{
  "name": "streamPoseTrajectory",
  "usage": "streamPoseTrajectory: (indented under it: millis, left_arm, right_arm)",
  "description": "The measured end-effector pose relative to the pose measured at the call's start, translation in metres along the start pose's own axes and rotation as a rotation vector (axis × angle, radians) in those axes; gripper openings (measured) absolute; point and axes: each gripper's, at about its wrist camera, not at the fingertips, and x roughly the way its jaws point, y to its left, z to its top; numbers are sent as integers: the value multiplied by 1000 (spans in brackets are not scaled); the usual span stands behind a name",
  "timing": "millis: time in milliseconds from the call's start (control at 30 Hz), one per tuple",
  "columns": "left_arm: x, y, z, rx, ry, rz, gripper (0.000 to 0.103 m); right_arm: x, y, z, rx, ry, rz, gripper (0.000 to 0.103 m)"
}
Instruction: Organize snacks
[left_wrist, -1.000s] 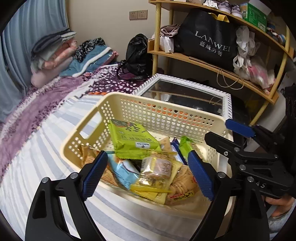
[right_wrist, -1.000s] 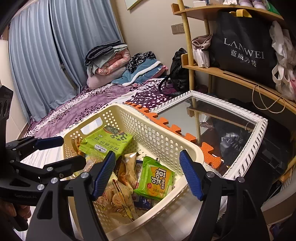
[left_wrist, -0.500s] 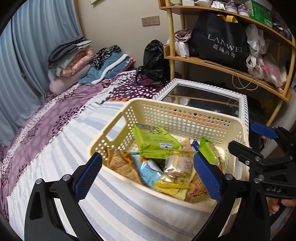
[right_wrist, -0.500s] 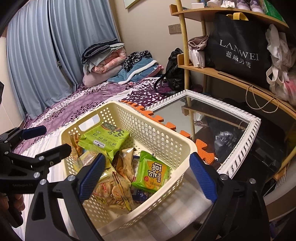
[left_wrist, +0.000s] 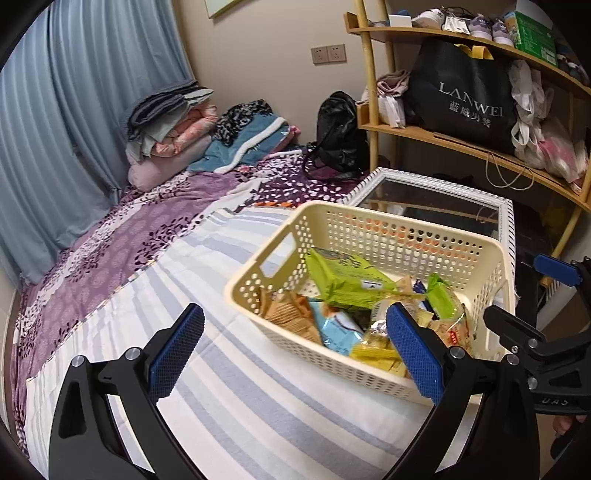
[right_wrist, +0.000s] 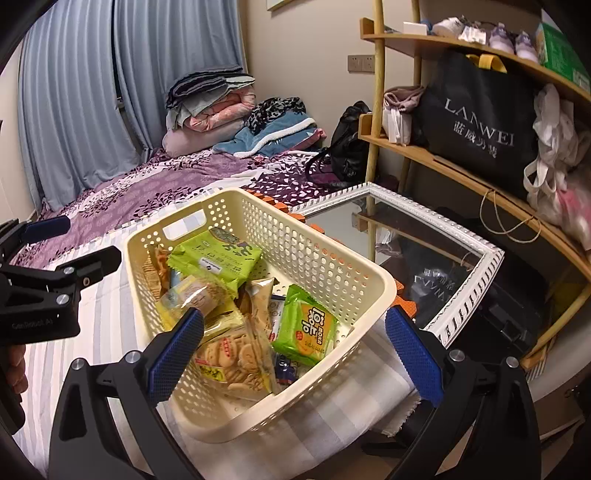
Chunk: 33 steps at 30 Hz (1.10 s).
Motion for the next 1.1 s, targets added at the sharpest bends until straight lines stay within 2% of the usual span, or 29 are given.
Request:
streamPoseTrajectory:
  millis: [67,233,333,500,667,1100]
  left_arm:
    - [-5,2,-3,5,-10,30,100]
    - [-15,-4,-8,84,-51,161,100]
    - [-20,-1,-12,74,-50,141,100]
    - [-26,4,-17,64,-54,153,100]
    - [-26,12,-20,32,-31,119,100]
    - [-25,7,-26,74,-26,126,100]
  right_arm:
    - [-3,4,0,-10,-2,-22,98]
    - [-9,14,-3,-38,-2,-89,98]
    - [-13,21,-6,-69,-2,-127,98]
    - [-19,27,-9,-89,3,-147,98]
    - [-22,30,-12,-103,3,-162,98]
    - [-22,43,-17,-156,4,-199,98]
